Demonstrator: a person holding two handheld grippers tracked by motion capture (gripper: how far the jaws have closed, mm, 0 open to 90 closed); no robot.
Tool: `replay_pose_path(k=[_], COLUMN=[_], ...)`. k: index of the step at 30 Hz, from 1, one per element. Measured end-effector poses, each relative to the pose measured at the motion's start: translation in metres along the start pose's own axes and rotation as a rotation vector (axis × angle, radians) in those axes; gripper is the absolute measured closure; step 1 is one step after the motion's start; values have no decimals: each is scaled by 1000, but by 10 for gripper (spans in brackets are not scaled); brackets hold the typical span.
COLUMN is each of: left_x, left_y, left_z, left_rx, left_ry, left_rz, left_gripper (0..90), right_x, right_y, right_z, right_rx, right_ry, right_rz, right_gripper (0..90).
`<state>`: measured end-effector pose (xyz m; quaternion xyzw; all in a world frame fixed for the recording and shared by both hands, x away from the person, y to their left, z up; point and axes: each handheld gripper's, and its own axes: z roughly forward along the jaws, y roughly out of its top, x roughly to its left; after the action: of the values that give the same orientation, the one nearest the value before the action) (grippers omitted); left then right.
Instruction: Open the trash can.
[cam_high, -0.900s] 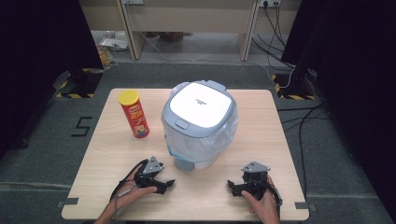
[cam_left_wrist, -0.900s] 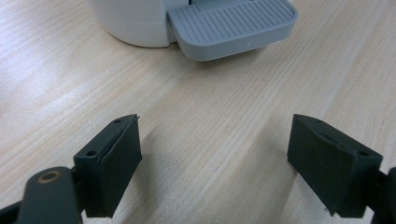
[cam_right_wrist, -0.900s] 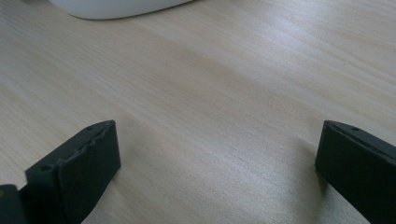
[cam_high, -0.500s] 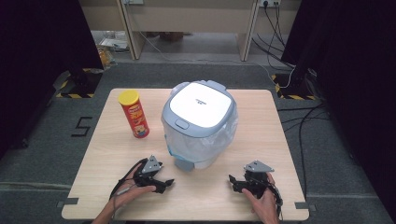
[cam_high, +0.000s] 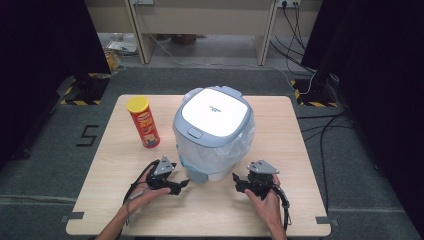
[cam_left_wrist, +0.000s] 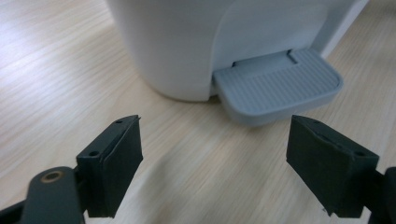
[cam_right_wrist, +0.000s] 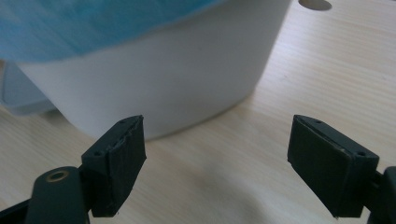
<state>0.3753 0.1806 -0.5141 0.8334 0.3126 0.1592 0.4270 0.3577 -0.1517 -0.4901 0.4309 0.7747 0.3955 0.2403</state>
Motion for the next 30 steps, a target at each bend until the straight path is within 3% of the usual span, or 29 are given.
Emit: replay_pose_path(k=[6,8,9,12,16,22,24,30], left_x=[-5,-7,-7,-8,-12,-21,-24,-33], left_y=[3,4,4,5,7,10,12,20], left_z=[3,6,6,7,9,16,19,30], left_rx=[-21,-18,-18,-14,-16,-11,-6,-4], left_ry=[-25,-31,-31,-52,-75,-119,-112,-115], left_rz=[4,11,11,13,21,28,41,61], left_gripper=[192,196,199,208,220,230,220,211], right_x=[15,28,28,43,55,49,43,28], right_y=[8,8,8,6,10,13,13,14], right_z=[5,7,7,12,18,18,16,17], right_rx=[-39,-33,-33,-48,-66,-68,-74,-79], right_ry=[61,51,51,71,44,42,3,-17], right_rz=[19,22,22,35,31,36,45,81], right_gripper=[197,161,161,171,116,145,146,145])
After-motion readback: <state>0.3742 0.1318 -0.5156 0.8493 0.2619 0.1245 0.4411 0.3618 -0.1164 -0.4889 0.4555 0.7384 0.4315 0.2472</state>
